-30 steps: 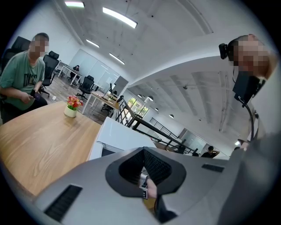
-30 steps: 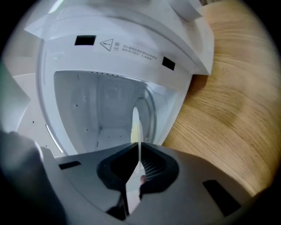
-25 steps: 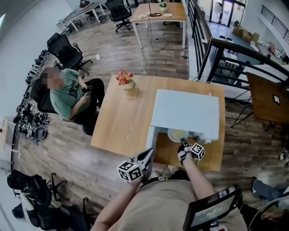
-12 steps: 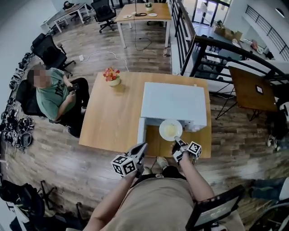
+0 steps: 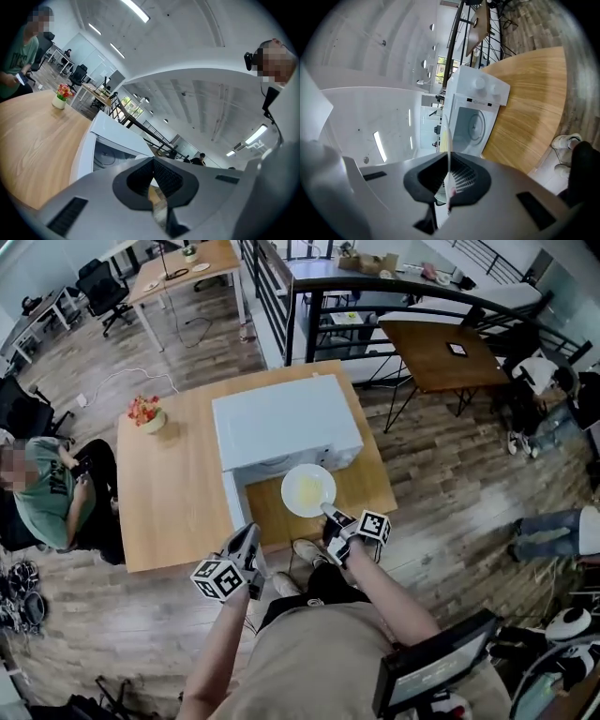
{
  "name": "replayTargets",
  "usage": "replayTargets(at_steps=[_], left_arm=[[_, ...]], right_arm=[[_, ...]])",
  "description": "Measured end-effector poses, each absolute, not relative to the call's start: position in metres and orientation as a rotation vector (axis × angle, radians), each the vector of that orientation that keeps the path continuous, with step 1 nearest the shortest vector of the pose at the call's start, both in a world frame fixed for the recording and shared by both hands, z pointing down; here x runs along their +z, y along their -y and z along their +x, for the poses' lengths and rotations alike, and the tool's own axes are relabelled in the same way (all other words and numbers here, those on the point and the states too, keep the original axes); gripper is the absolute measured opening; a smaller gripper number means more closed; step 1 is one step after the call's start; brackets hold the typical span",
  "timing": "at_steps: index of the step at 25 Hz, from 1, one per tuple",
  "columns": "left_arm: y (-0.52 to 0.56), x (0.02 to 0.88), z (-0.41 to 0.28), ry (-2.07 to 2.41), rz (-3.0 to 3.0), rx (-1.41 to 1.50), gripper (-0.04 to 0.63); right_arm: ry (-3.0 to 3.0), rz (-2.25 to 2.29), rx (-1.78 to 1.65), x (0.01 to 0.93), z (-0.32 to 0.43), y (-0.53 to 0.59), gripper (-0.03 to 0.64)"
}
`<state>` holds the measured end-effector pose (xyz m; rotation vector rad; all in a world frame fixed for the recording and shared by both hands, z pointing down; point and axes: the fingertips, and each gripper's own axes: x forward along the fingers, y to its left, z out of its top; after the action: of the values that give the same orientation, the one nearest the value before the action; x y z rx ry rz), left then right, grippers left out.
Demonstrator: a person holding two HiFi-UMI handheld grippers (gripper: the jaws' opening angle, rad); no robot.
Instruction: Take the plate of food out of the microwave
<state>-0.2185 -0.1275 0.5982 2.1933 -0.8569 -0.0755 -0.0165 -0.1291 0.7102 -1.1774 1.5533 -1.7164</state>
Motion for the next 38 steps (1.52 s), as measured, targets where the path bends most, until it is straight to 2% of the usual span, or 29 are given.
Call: replayTargets(at_steps=[24,30,38], left_arm=[[0.136,0.572,-0.16,0.835,2.227,-0.097,0.003],[0.143,0.592,-0.184,0.847,2.218,-0.132,0.003],[0.132,0.58,-0.128,0.925,2.174,-0.047,0.003]], right_arm=[[-1.704,-1.094,-1.633,0.579,0.04,0.112,0.018],[-1.766,-1.101,-1.609,0.583,0.028,0.113,0.018],[-1.787,-1.093,-1.644,0.574,0.104,0.107,0.018]])
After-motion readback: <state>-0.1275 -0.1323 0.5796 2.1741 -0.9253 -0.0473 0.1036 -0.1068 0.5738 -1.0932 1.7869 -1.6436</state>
